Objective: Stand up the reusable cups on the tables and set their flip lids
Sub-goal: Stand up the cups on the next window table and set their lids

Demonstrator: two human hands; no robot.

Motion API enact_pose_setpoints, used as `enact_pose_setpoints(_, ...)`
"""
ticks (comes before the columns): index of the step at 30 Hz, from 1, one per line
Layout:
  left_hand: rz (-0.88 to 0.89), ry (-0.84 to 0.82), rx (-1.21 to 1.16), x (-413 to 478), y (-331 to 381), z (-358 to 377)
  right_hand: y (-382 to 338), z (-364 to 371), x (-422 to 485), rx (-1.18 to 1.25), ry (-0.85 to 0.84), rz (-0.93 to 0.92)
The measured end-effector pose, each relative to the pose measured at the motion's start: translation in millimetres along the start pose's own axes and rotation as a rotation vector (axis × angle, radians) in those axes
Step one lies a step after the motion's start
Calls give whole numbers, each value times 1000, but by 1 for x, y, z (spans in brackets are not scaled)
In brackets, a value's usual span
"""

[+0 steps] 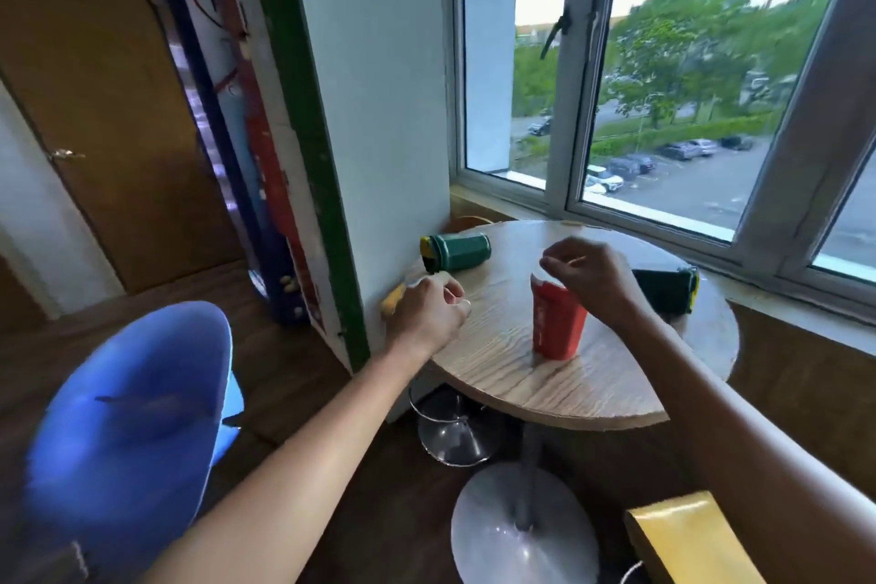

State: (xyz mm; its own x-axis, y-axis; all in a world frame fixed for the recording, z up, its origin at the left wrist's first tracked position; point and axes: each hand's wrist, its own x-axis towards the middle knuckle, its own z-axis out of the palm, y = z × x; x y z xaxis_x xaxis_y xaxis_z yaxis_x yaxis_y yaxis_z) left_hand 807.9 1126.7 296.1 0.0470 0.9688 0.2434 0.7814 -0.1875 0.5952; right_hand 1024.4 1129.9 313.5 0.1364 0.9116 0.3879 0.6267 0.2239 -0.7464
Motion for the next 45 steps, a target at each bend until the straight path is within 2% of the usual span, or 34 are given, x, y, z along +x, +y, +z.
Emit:
enact_pose_setpoints(5, 101, -124, -27, 60, -31, 10, 18, 19, 17, -107, 114, 127)
enact_pose_setpoints(11, 186, -212, -101, 121, -41, 43, 33, 26, 24, -250, 45, 223)
enact_pose_setpoints(16, 221, -137, -26, 157, -51, 72, 39, 33, 24, -218, 63, 259)
enact_pose_setpoints(22, 150, 115, 28, 197, -97, 92, 44, 39, 22, -109, 108, 318)
enact_pose_setpoints(27, 65, 64, -118, 231, -132, 103, 48, 41, 22, 25, 126, 364)
enact_pose_setpoints(31, 150, -6, -295, 244, -147, 110, 46, 44, 21, 35, 148, 387)
enact_pose_setpoints(36, 291, -3, -367, 248, -132, 109, 39, 48, 19, 10, 187, 408)
enact_pose_setpoints(40, 391, -6, -387, 248, -92, 105, 37, 49, 18, 15, 186, 423)
enact_pose_setpoints(45, 475, -85, -350, 237, -44, 110, 35, 49, 18, 47, 209, 427)
